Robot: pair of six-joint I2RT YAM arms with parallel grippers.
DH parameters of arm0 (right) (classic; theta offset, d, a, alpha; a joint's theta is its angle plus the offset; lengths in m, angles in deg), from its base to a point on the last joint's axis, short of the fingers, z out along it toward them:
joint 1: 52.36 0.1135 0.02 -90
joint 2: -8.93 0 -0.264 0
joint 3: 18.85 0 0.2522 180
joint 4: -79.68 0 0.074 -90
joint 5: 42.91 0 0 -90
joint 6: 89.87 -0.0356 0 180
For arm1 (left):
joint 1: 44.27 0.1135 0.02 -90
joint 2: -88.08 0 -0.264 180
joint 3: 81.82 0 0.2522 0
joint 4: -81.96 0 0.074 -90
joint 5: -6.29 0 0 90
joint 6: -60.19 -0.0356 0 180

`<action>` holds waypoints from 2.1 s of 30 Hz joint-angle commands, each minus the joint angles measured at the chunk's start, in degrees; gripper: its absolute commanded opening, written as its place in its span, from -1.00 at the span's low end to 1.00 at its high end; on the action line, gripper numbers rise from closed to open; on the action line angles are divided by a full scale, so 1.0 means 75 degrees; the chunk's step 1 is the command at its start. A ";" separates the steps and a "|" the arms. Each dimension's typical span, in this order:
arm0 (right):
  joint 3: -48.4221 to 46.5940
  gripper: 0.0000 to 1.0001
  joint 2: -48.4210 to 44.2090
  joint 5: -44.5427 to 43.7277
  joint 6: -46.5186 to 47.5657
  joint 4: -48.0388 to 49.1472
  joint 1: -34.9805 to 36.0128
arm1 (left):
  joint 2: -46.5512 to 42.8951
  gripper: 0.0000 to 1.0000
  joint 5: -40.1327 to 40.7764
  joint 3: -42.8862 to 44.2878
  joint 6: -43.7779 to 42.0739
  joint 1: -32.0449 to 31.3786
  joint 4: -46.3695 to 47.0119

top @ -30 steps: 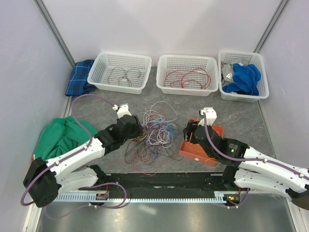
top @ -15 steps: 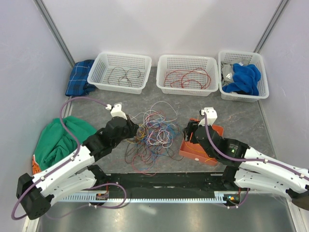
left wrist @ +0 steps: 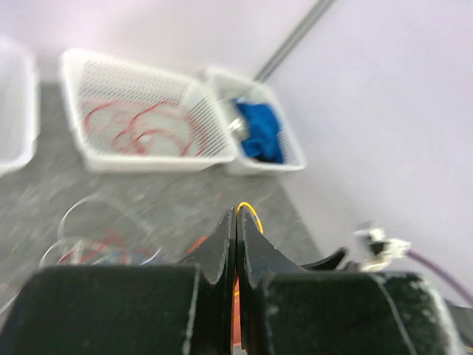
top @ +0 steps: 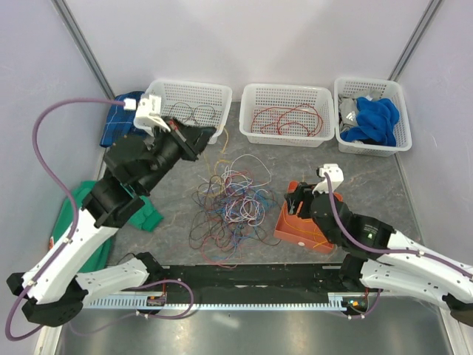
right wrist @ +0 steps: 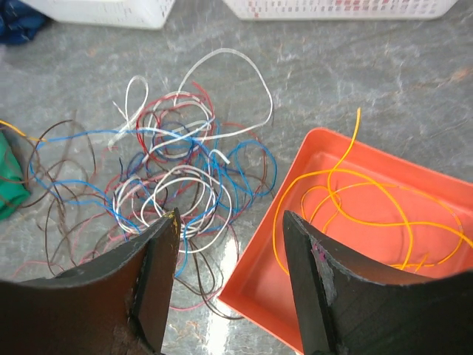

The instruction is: Untangle the cables

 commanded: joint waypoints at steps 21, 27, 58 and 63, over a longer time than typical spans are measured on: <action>-0.0731 0.32 -0.1415 0.0397 0.0977 0.0378 0.0003 | 0.3428 -0.97 -0.1992 0.6172 -0.2090 -0.0803 0.0146; -0.0508 0.34 -0.1697 0.0420 0.0848 0.0366 0.0003 | 0.2494 -0.97 -0.1655 0.4619 -0.3576 -0.0803 0.2123; 0.0430 0.36 -0.0199 0.2328 0.0871 0.2929 0.0003 | 0.1600 -0.97 -0.2225 0.1942 -0.2315 -0.0311 0.2069; 0.0336 0.37 0.0668 0.2834 0.1140 0.3892 0.0003 | 0.1577 -0.97 -0.2202 0.1907 -0.2291 -0.0311 0.2092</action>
